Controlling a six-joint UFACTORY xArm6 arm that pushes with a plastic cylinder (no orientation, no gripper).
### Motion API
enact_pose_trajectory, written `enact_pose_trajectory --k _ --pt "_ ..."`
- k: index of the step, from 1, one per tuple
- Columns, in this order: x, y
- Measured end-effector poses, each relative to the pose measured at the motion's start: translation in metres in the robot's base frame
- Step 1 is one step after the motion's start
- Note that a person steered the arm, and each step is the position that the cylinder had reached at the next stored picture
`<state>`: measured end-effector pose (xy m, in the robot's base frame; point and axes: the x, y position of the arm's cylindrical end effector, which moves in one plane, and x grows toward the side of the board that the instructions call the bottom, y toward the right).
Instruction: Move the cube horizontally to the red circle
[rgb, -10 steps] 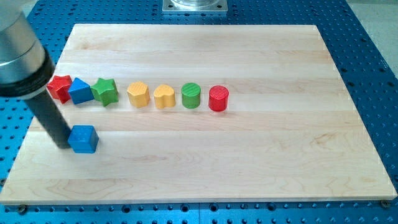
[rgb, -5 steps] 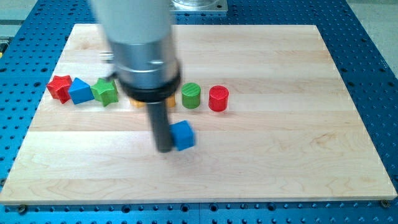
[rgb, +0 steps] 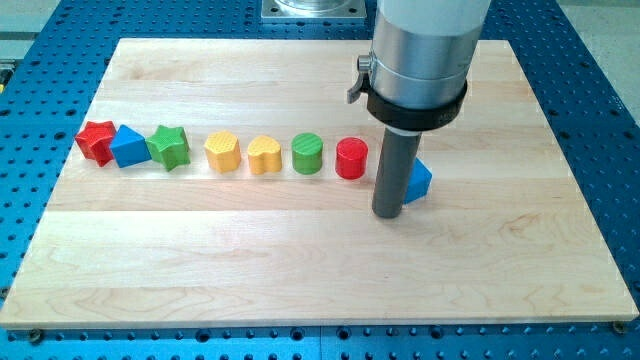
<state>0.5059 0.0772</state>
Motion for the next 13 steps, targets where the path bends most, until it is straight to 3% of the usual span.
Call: enact_pose_trajectory --k 5,10,11,13 --pt "-0.027 0.076" --pt "-0.059 0.057" --pt "-0.056 0.057" --pt "0.023 0.047"
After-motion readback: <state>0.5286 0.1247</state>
